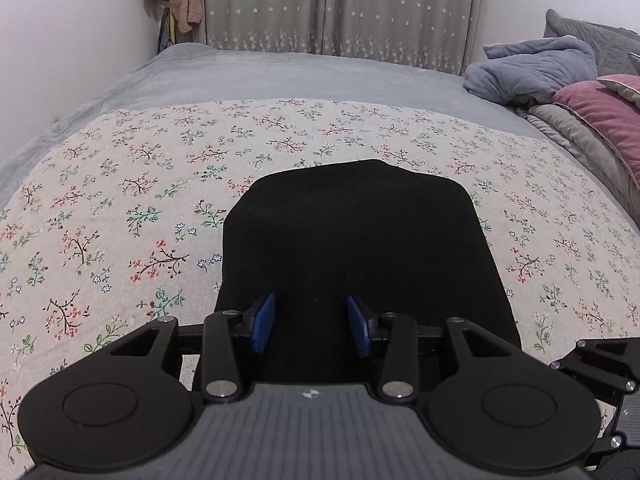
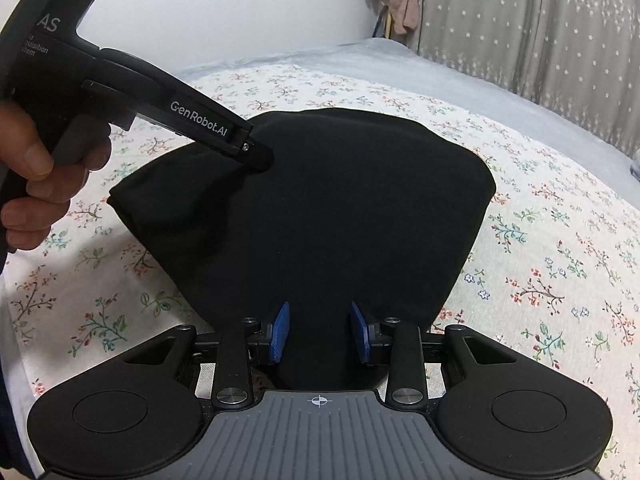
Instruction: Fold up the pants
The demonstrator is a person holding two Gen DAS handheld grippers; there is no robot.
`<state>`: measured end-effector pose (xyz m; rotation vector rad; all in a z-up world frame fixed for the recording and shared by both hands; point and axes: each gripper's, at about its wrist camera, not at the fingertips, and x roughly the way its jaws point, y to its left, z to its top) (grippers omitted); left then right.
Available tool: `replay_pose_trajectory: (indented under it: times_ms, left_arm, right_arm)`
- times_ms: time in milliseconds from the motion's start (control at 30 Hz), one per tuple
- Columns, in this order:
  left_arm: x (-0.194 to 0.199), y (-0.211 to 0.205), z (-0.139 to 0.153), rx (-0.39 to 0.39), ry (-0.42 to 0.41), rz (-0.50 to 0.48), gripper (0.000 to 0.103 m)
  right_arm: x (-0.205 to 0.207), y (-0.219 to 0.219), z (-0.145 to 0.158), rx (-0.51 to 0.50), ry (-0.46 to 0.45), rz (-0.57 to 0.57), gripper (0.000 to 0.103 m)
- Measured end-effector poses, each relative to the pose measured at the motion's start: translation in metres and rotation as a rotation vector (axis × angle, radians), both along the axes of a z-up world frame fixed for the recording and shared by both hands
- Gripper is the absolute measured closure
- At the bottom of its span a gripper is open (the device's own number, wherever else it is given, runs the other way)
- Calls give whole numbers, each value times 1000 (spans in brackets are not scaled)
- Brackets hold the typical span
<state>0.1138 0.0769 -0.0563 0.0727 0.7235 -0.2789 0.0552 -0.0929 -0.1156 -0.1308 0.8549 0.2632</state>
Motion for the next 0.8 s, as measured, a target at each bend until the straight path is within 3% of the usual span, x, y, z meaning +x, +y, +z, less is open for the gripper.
replay_pose_trajectory:
  times_ms: [133,300,367,433,567,667,800]
  left_arm:
    - [0,1,2,-9,1,-3,51]
    - [17,37,14,-178,20,72,48]
    - [28,55,14,-244,37,113,34]
    - [39,70,10,-338,80,131,31]
    - [55,94,-4,-559,194,162,21]
    - [60,90,-10,-573,226,153,14]
    - [67,76,-17,-503,252,116,6]
  right_arm:
    - [0,-2,-2,3,-3,-2,69]
    - [0,-15,7,72,20,-2,69]
    - [5,-32,17,168,39,-33,56]
    - [7,-55,28,290,27,-94,47]
    - [14,-98,31,485,52,-230,43]
    - [18,-124,13,619,116,-334,43]
    - [27,-141,-15,752,205,-434,35]
